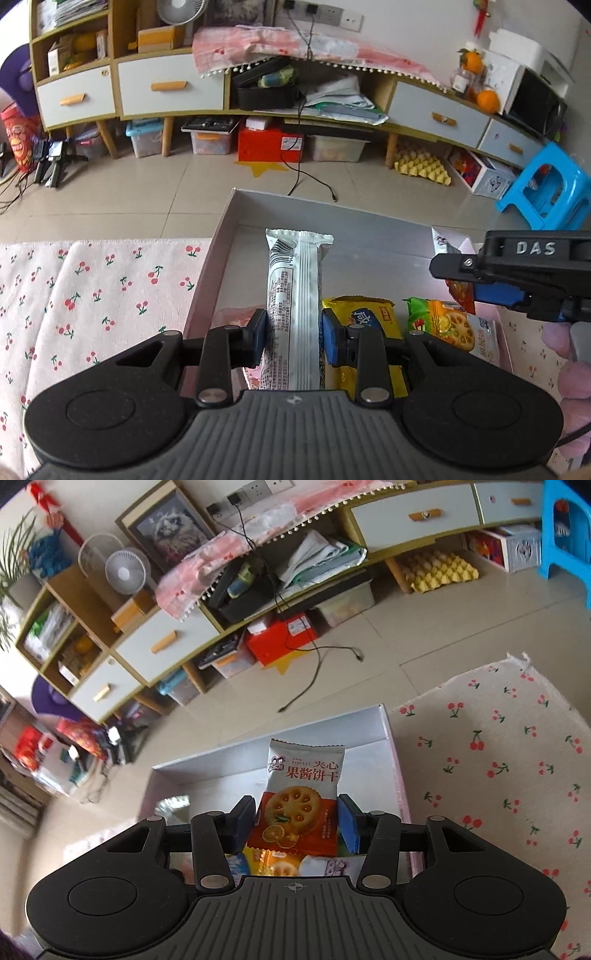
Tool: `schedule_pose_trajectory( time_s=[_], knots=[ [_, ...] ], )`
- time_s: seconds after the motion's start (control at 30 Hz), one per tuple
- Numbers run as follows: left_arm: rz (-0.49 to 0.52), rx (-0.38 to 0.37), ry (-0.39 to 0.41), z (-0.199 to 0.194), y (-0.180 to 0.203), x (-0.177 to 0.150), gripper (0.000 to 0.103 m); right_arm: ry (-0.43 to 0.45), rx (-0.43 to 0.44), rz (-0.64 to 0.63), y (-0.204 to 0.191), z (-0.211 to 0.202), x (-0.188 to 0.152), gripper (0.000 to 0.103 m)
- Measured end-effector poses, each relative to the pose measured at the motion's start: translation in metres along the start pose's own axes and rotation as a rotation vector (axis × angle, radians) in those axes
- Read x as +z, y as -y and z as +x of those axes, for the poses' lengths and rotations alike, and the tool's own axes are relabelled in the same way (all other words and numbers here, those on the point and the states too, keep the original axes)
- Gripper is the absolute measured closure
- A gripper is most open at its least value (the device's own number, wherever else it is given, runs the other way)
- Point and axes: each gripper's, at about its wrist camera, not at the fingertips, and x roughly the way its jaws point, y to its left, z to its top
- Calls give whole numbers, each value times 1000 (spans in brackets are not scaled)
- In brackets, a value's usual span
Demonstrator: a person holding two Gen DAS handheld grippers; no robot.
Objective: Organize snacks
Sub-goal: 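Carry both packets into the pink box and open both tools, then withdraw both tools from the box back toward the snacks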
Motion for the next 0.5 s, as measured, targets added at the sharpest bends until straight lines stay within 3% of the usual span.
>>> schedule_pose_trajectory(
  time_s=[0.1,0.13,0.17,0.2,0.5],
  knots=[
    [12,3,11,-3,0,0,62,7,-8,15,1,-3,0,52],
    [17,4,13,-5,0,0,47,2,-3,27,3,-3,1,45],
    [21,4,20,-7,1,0,38,-4,3,41,5,-4,2,40],
    [28,2,30,-11,2,-1,37,-5,5,54,6,-7,2,35],
    [45,-16,31,-28,9,-4,29,9,-19,34,1,-38,1,28]
  ],
)
